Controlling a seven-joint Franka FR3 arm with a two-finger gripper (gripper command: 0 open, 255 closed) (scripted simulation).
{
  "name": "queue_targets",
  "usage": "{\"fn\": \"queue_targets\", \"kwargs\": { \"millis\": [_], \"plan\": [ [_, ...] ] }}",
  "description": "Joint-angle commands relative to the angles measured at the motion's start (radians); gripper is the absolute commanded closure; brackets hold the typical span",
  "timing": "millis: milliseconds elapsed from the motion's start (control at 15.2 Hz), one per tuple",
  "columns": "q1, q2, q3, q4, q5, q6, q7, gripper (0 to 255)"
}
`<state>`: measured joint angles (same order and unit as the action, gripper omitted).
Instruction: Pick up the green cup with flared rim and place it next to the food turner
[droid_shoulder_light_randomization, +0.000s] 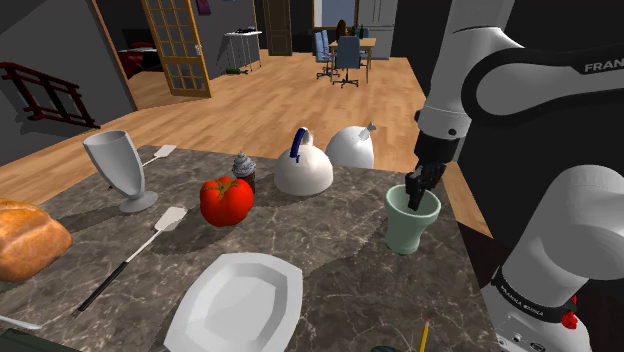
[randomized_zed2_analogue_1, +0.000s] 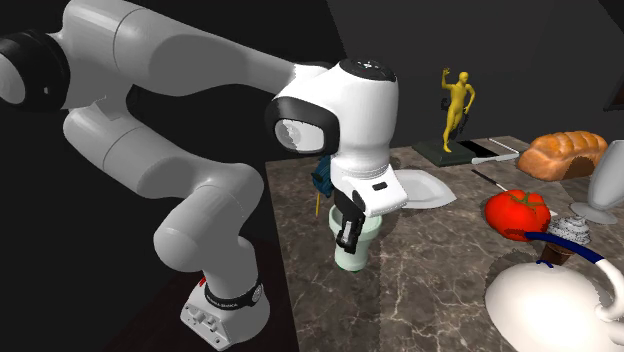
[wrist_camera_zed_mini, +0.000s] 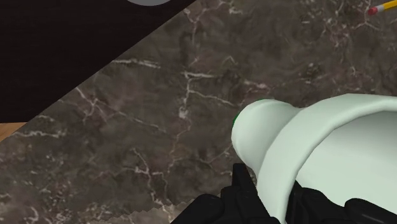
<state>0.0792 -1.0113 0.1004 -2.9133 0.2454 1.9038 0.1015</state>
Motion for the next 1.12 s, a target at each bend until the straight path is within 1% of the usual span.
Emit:
{"fn": "queue_targets", "kwargs": {
  "millis": [0,1056],
  "plan": [
    [0.0,0.0,0.0,0.0,0.0,0.0,0.0,255],
    [-0.013,-0.006,-0.024,0.211,-0.032,-0.215,0.03,255]
  ]
}}
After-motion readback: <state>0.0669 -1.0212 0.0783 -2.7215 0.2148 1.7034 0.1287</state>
